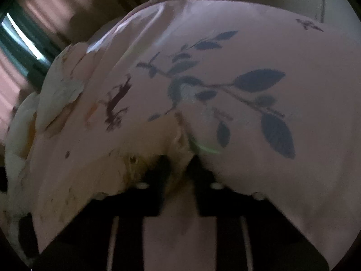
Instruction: Fold small clothes
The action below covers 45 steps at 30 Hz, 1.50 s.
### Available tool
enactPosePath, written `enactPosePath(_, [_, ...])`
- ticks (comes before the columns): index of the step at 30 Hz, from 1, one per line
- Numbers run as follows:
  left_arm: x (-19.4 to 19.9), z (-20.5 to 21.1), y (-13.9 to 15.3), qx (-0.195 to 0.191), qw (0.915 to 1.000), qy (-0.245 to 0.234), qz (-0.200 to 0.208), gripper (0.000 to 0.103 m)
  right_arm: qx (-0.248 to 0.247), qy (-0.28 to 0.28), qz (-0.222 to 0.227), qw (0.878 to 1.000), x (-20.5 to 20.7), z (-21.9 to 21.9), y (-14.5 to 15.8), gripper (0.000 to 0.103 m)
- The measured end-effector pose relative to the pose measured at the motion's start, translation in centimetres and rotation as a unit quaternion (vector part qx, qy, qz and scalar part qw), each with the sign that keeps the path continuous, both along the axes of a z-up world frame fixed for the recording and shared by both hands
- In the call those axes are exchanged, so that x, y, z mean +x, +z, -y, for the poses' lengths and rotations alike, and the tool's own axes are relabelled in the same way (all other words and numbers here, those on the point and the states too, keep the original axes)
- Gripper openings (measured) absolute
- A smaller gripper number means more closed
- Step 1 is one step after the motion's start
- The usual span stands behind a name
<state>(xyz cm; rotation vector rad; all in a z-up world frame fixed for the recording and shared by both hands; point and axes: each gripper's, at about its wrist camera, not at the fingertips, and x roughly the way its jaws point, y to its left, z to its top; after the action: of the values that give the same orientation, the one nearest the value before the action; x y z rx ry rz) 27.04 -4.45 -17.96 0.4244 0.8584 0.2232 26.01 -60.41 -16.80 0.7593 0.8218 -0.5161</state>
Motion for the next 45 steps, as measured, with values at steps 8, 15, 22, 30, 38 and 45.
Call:
enactPosePath(8, [-0.1,-2.4,1.0,-0.080,0.9968,-0.002,0.001,0.000,0.011,0.012,0.044,0.999,0.1,-0.1,1.3,0.007])
enactPosePath(15, [0.2,-2.0,1.1,-0.065,0.9979,-0.002,0.001,0.000,-0.003,0.062,0.084,0.995,0.1,-3.3,5.5,0.007])
enactPosePath(22, [-0.1,-1.8,1.1,-0.080,0.9968,0.001,0.002,0.000,-0.027,0.161,0.117,0.980,2.5,-10.7,9.7,0.006])
enactPosePath(30, [-0.5,-6.4,1.8,-0.254,0.9671,-0.006,0.002,0.000,-0.022,0.280,0.152,0.948,5.8,-21.6,12.5,0.006])
enactPosePath(38, [-0.7,-9.2,1.5,-0.375,0.9269,-0.009,0.001,0.000,0.007,0.360,0.142,0.922,10.3,-32.2,11.2,0.006])
enactPosePath(45, [-0.7,-10.3,1.2,-0.430,0.9028,-0.007,0.003,0.000,0.058,0.421,0.136,0.895,13.3,-41.8,9.9,0.006])
